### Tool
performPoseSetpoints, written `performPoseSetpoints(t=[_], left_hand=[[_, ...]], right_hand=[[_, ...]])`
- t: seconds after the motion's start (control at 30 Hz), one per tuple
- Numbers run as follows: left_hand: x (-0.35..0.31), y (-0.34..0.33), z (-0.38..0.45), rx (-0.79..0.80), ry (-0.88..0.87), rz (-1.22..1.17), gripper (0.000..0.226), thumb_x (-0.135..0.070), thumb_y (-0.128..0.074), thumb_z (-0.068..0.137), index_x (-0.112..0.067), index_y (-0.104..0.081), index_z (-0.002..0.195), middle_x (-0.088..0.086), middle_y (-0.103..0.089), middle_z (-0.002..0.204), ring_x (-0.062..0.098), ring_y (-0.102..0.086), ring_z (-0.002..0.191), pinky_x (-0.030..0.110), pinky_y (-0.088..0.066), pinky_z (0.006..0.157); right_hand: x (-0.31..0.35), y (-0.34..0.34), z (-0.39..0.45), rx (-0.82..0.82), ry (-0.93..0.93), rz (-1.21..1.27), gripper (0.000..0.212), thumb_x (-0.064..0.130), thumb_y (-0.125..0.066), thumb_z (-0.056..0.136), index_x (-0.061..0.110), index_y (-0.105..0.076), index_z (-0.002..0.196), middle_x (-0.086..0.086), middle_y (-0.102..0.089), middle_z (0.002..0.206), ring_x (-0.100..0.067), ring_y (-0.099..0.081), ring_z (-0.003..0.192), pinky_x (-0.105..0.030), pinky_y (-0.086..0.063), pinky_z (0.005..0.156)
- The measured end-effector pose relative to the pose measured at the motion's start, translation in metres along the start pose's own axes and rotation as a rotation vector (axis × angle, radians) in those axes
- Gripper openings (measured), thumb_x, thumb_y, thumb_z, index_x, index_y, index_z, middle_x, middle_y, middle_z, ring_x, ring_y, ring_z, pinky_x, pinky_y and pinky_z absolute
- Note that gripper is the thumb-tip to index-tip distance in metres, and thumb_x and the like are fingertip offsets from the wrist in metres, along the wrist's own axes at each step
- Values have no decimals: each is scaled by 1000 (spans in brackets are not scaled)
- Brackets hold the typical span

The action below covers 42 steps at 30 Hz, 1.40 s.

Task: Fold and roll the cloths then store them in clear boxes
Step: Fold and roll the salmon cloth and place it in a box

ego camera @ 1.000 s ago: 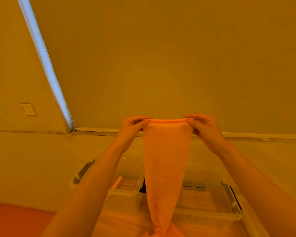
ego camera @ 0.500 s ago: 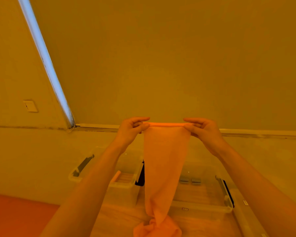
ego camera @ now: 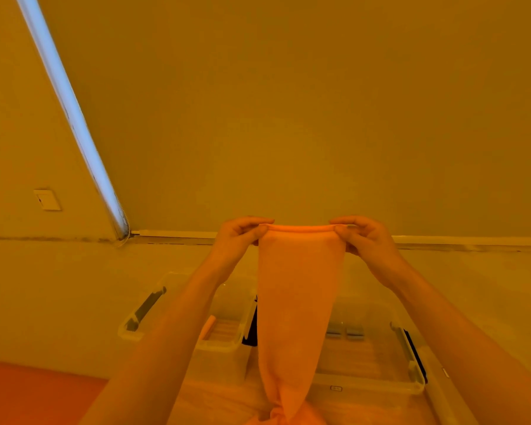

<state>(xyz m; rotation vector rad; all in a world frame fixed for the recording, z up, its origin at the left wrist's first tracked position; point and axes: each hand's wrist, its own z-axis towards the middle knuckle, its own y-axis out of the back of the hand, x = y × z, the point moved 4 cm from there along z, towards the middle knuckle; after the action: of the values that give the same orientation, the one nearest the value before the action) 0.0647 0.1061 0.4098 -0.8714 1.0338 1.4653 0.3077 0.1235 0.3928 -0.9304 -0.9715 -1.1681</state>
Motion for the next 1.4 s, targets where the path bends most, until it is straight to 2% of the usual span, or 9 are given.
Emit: performPoseSetpoints(t=[0.17,0.3,0.47,0.57,0.73,0.97,1.17,1.27,1.4], left_hand=[[9,3,15,28,24,-87,33,-6,-58,87,-29,-77,76,-6,-73,90,14,-64,92,26,-49,76],[17,7,28,8,5,-25,20,-4,-66,83,-23,-73,81,-9,-73,83,2,-66,80,17,-49,70],[25,16,44,56,5,14,26,-7,-67,82,-27,-68,99,0,-69,82,4,-63,75,14,-47,67],[28,19,51,45,10,72,17,-9,-68,82,-25,-70,87,-5,-69,77,3,-59,70,13,-44,61],[33,24,61,68,-16,146,16,-8,-60,89,-22,-62,82,-11,-62,53,-4,-51,50,12,-38,50],[46,28,69,63,15,-46,20,-6,-56,90,-21,-70,90,-11,-67,67,1,-56,61,13,-43,56],[50,34,71,69,47,-134,39,4,-53,86,-24,-76,74,-7,-72,79,5,-62,74,16,-47,63],[50,39,69,66,34,-62,21,-5,-62,85,-23,-73,81,-6,-71,82,3,-63,75,15,-47,65],[54,50,69,60,10,4,18,-4,-64,84,-21,-70,90,-8,-70,76,-1,-59,67,13,-43,61]], right_hand=[[-11,-3,11,-31,-48,96,21,-5,-52,88,10,-68,89,-7,-65,80,-11,-60,72,-17,-51,64],[-15,-6,20,-38,-38,67,12,3,-60,86,10,-70,87,2,-72,75,-5,-65,70,-15,-52,63],[-23,-6,34,-29,-23,3,22,-1,-61,85,16,-68,96,6,-72,72,-4,-64,67,-16,-51,62],[-26,-7,44,-37,-17,-35,22,0,-60,85,11,-66,104,7,-72,73,-2,-64,67,-14,-48,62],[-28,-16,54,-12,17,-90,15,1,-56,89,14,-65,88,3,-66,65,-4,-61,60,-18,-50,58],[-34,-21,62,-24,3,-45,20,3,-55,90,18,-68,91,8,-66,62,-1,-58,57,-15,-47,56],[-38,-25,64,-17,-47,70,42,-8,-48,87,19,-77,72,2,-72,74,-6,-64,68,-18,-51,63],[-36,-33,63,-28,-22,53,26,1,-55,88,17,-74,79,4,-74,77,-4,-66,71,-16,-53,64],[-40,-43,63,-40,6,-36,18,-2,-60,84,14,-69,88,5,-73,70,-3,-65,65,-15,-51,61]])
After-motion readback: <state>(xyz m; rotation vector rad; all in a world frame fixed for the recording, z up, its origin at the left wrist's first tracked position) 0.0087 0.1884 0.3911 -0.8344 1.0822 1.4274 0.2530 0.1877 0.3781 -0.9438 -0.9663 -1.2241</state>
